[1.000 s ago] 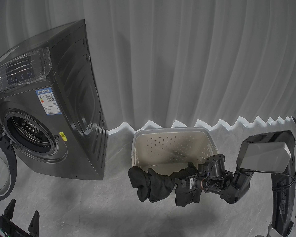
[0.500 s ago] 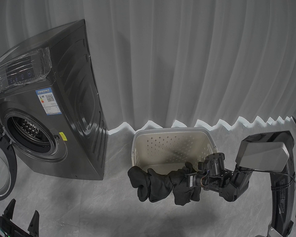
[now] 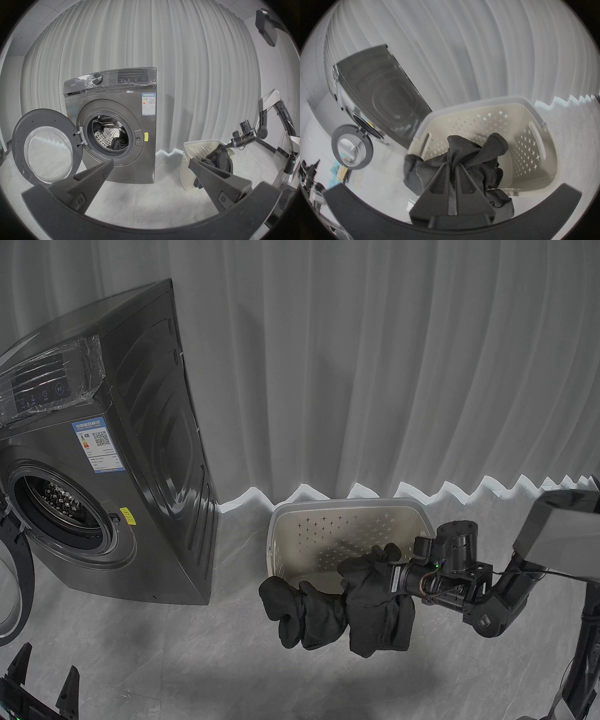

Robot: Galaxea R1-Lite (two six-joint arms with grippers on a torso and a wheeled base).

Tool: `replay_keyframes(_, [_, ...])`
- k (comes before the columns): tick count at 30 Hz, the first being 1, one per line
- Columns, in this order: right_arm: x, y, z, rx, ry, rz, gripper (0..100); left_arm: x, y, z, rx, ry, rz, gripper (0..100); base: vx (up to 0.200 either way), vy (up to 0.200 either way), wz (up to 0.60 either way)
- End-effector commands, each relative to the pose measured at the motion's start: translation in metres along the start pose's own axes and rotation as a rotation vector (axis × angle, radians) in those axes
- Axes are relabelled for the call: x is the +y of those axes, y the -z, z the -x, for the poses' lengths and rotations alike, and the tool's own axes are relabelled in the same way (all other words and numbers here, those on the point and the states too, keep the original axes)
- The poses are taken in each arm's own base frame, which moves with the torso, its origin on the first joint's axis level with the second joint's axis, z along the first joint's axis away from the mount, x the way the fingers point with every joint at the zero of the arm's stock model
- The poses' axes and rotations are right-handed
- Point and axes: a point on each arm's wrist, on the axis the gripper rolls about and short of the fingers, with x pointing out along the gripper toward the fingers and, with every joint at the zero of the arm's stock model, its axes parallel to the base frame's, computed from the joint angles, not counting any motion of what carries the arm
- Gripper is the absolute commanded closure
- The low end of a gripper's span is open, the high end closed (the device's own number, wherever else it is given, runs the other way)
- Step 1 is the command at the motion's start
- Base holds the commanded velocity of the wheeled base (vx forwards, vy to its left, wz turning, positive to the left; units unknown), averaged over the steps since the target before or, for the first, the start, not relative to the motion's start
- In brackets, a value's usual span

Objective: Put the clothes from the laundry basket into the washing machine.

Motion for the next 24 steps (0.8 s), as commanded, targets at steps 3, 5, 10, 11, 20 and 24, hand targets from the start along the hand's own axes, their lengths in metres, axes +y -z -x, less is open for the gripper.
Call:
replay_keyframes(3, [0.035,-0.056,0.063,-0.190,-0.130,-0.045,100,0.000,0.005,0.000,0.001,-0.001,0.001,0,0.000,0.000,0.00])
replay_keyframes(5, [0.042,-0.066,0.076,-0.230,-0.156,-0.057,100,0.000,0.005,0.000,0.001,-0.001,0.001,0,0.000,0.000,0.00])
replay_keyframes(10, [0.058,-0.080,0.109,-0.311,-0.209,-0.047,100,0.000,0.005,0.000,0.001,-0.001,0.001,0,0.000,0.000,0.00])
replay_keyframes(11, [0.061,-0.083,0.114,-0.328,-0.214,-0.043,100,0.000,0.005,0.000,0.001,-0.001,0.001,0,0.000,0.000,0.00])
replay_keyframes(20, [0.068,-0.091,0.152,-0.449,-0.171,0.096,100,0.000,0.005,0.000,0.001,0.001,0.003,0,0.000,0.000,0.00])
replay_keyframes(24, [0.070,-0.096,0.166,-0.497,-0.152,0.104,100,0.000,0.005,0.000,0.001,0.001,0.003,0,0.000,0.000,0.00])
